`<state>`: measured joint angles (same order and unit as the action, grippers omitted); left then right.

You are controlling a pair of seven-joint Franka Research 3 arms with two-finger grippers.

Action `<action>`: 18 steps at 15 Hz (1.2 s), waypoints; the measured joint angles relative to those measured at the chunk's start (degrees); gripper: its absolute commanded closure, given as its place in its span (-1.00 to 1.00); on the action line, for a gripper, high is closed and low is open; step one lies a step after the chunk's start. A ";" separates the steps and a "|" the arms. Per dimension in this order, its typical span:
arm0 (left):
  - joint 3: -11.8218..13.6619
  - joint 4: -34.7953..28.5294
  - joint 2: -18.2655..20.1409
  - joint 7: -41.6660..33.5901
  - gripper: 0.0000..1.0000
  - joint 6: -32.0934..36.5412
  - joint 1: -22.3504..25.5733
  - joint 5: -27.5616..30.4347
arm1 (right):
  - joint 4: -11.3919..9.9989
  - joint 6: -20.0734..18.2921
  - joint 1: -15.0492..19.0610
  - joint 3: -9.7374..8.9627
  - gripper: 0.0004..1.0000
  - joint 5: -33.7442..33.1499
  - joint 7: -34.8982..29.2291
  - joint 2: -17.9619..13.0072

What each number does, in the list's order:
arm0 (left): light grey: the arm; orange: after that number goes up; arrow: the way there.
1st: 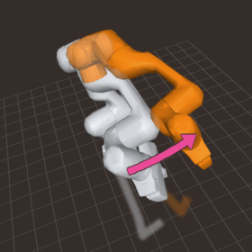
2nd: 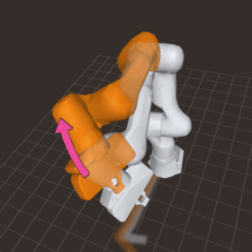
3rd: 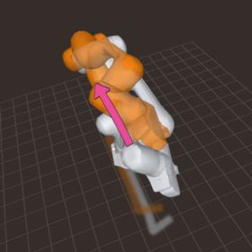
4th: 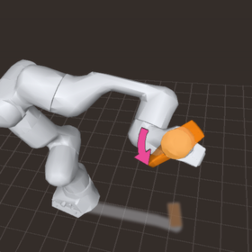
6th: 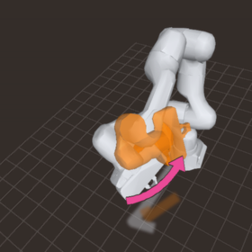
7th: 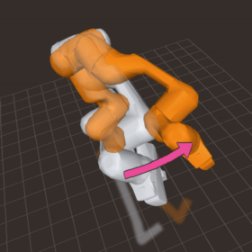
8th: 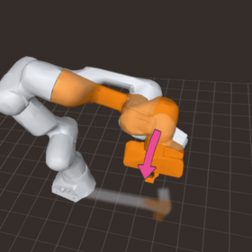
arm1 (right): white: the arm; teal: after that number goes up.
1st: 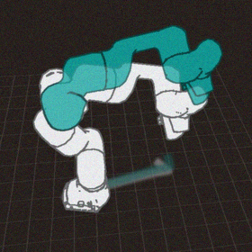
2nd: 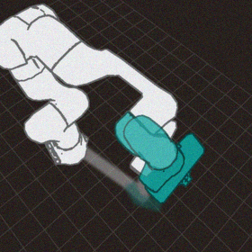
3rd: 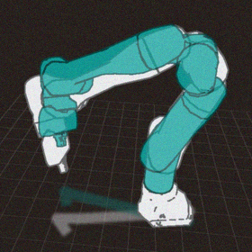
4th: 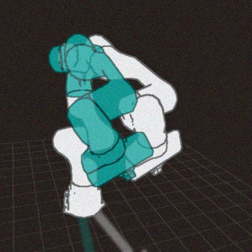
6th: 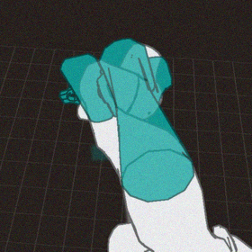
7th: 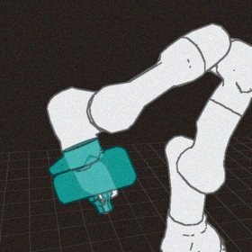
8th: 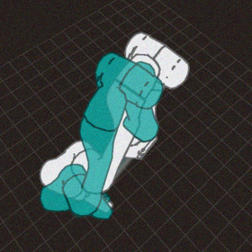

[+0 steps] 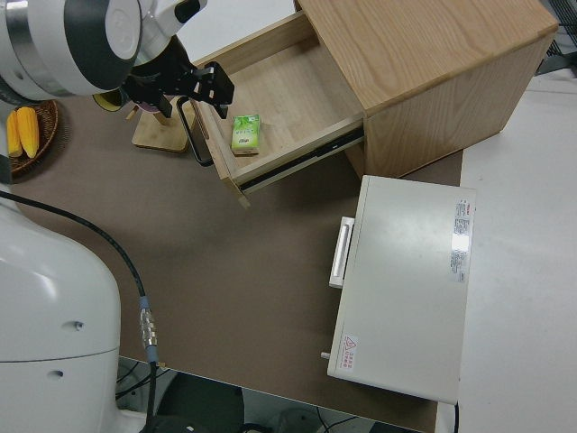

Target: Slide drawer open with right arm

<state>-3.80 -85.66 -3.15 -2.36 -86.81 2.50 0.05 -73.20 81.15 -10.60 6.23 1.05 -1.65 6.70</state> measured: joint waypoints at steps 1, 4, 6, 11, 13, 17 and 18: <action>0.00 0.00 0.00 0.00 -0.99 0.00 0.00 0.00 | -0.32 -0.01 0.58 0.52 -0.97 0.08 0.90 -0.03; 0.00 0.00 0.00 0.00 -0.99 0.00 0.00 0.00 | -1.11 -0.02 2.38 1.09 -0.97 0.09 2.44 -0.05; 0.00 0.00 0.00 0.00 -0.99 0.00 0.00 0.00 | -1.64 -0.02 2.94 1.43 -0.97 0.09 2.53 -0.05; 0.00 0.00 0.00 0.00 -0.99 0.00 0.00 0.00 | -1.95 0.04 2.99 1.79 -0.97 -0.32 2.53 -0.04; 0.00 0.00 0.00 0.00 -0.99 0.00 0.00 0.00 | -2.00 0.04 3.04 1.80 -0.97 -0.34 2.53 -0.04; 0.00 0.00 0.00 0.00 -0.99 0.00 0.00 0.00 | -2.32 0.05 3.65 1.80 -0.97 -0.31 2.65 0.43; 0.00 0.00 0.00 0.00 -0.99 0.00 0.00 0.00 | -2.32 0.06 3.73 1.80 -0.97 -0.30 2.69 0.73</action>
<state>-3.80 -85.66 -3.15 -2.36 -86.81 2.50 0.05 -75.53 81.21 -6.86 8.04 0.75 1.04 7.43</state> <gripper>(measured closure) 0.004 0.013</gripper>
